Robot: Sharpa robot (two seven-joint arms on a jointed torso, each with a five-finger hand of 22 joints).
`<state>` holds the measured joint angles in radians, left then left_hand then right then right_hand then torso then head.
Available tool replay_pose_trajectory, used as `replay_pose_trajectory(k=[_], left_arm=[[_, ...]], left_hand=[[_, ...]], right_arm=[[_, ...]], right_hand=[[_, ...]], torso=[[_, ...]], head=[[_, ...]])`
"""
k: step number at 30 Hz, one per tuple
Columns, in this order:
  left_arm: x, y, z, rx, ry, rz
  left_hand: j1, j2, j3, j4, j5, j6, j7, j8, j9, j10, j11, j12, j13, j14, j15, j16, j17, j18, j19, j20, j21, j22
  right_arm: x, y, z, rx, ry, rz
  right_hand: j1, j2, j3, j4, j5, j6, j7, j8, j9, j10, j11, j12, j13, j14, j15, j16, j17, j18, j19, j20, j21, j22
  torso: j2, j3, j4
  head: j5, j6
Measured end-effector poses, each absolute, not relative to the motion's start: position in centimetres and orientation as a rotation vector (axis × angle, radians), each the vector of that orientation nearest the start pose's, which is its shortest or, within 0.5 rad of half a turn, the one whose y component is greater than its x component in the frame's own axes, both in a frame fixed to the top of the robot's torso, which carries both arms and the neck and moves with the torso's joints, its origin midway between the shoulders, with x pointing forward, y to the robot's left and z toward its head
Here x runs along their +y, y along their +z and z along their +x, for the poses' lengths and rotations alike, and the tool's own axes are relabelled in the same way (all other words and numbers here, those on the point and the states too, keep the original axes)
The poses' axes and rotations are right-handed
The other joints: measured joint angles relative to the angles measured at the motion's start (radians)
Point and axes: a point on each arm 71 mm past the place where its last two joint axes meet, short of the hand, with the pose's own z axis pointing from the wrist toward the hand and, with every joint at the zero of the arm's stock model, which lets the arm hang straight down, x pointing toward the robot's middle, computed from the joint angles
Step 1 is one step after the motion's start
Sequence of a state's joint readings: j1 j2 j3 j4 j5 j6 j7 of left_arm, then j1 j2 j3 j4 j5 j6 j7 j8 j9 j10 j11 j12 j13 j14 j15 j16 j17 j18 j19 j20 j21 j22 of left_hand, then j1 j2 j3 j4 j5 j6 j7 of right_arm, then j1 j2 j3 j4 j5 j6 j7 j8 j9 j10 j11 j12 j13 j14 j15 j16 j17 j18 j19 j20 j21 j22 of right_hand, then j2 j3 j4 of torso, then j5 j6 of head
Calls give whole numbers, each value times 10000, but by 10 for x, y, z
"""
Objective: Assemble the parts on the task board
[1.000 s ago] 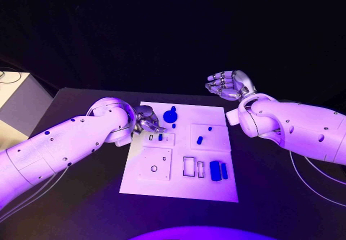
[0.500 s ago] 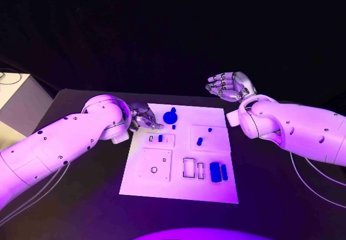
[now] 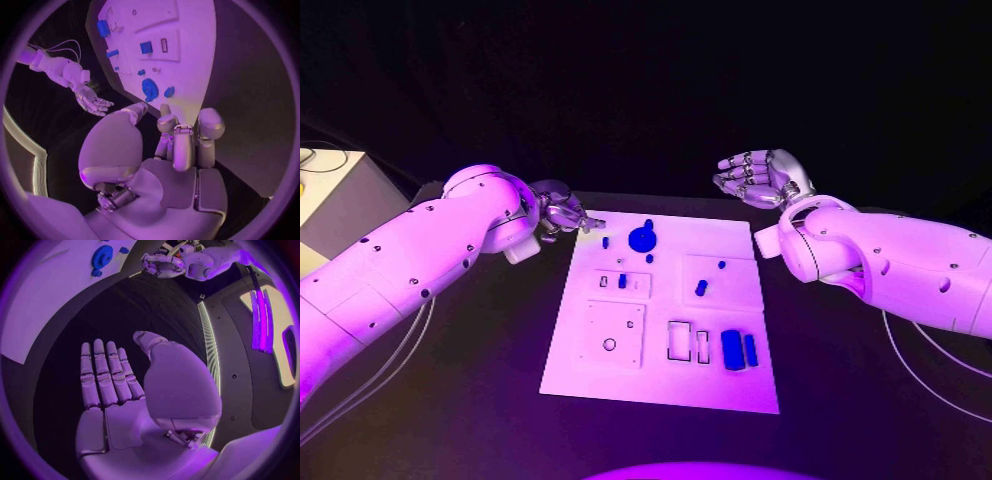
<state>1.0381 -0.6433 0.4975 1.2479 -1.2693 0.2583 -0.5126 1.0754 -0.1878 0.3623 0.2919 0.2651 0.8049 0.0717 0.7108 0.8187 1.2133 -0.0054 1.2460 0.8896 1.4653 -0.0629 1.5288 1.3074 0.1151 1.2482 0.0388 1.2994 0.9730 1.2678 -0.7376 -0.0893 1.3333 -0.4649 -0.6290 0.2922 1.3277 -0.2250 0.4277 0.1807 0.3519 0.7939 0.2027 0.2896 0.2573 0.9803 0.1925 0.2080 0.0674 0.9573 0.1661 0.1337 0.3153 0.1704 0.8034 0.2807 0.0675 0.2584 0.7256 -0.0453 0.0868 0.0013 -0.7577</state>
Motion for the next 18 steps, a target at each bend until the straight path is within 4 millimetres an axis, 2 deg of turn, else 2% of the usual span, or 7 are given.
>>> replay_pose_trajectory(k=[2,3,12,18], left_arm=[[224,-154,558,20912,-5219,-3925],[224,-154,560,20895,-5192,-3997],[224,-153,574,20849,-4977,-4275],[219,-163,576,21141,-4698,-4122]], left_hand=[[64,65,-66,19,0,-102,103,-363,-301,0,119,0,-6,30,62,0,0,2,61,82,0,0],[65,64,-65,19,0,-117,118,-414,-350,-11,130,0,-6,30,62,0,0,1,61,82,0,1],[64,65,-65,19,0,-118,119,-474,-426,-12,131,0,-5,-4,96,0,0,1,24,118,0,1],[64,65,-94,-6,0,-118,119,-523,-497,-12,130,0,-5,-5,96,0,0,2,23,118,0,19]], right_arm=[[-223,-163,532,13198,10552,6922],[-223,-163,532,13198,10553,6922],[-222,-163,532,13204,10562,6923],[-222,-163,532,13207,10565,6924]], right_hand=[[0,0,0,0,4,0,0,4,0,0,0,0,-4,0,0,0,0,0,0,0,0,-1],[0,0,0,0,4,0,0,4,0,0,0,0,-4,0,0,0,0,0,0,0,0,-2],[0,0,0,0,4,0,0,4,0,0,0,0,-3,0,0,0,1,-1,1,0,0,-1],[0,0,0,0,3,0,0,4,-5,0,0,0,-3,0,0,0,-10,-1,-21,22,0,-14]], torso=[[14,1,-7],[21,-1,-7],[80,-1,-25],[90,1,-29]], head=[[7,14],[9,21],[46,52],[70,45]])
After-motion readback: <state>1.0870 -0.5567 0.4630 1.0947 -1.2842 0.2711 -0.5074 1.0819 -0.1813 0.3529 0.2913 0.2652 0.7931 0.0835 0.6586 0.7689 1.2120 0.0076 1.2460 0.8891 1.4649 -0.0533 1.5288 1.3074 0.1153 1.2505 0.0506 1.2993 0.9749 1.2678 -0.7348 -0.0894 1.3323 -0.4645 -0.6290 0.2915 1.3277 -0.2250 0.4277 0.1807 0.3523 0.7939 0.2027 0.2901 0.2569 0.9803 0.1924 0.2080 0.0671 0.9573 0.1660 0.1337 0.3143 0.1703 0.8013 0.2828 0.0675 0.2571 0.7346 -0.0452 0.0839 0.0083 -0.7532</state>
